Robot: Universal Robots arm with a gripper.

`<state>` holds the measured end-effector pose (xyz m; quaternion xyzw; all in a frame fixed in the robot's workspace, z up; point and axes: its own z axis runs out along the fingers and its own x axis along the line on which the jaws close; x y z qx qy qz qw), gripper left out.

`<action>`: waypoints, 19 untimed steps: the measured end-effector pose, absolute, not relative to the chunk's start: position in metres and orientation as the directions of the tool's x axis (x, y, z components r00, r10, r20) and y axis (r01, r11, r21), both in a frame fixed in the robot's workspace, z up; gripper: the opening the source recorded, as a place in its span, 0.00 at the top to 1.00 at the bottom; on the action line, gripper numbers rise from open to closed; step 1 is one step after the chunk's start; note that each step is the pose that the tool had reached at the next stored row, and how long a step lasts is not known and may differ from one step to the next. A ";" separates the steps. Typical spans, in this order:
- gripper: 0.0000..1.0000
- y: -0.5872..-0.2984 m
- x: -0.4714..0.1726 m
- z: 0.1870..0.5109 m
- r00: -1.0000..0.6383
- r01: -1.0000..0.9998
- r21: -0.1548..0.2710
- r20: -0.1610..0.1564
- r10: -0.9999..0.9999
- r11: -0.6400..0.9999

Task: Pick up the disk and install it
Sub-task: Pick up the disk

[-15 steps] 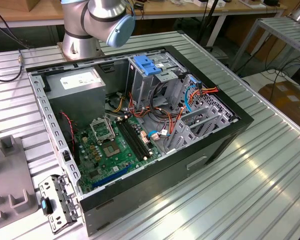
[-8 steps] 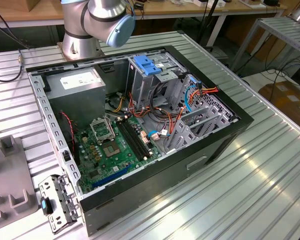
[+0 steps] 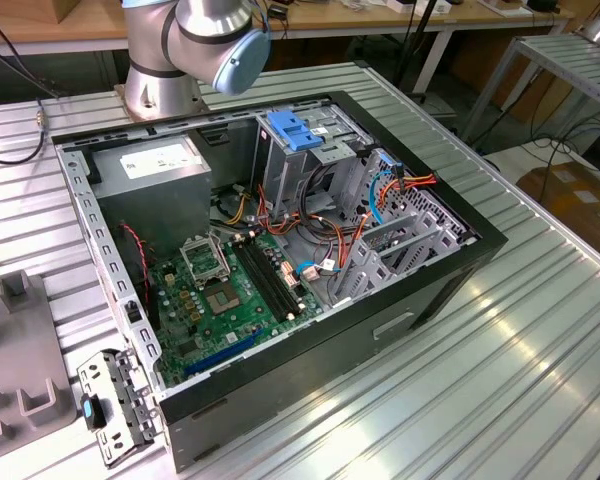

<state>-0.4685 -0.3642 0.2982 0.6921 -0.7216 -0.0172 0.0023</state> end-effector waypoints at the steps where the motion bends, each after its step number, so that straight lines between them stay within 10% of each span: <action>1: 0.44 -0.364 -0.468 0.298 -0.042 -0.999 0.028 -0.020 -0.999 0.041; 19: 0.53 -0.362 -0.467 0.296 -0.042 -0.999 0.028 -0.020 -0.999 0.041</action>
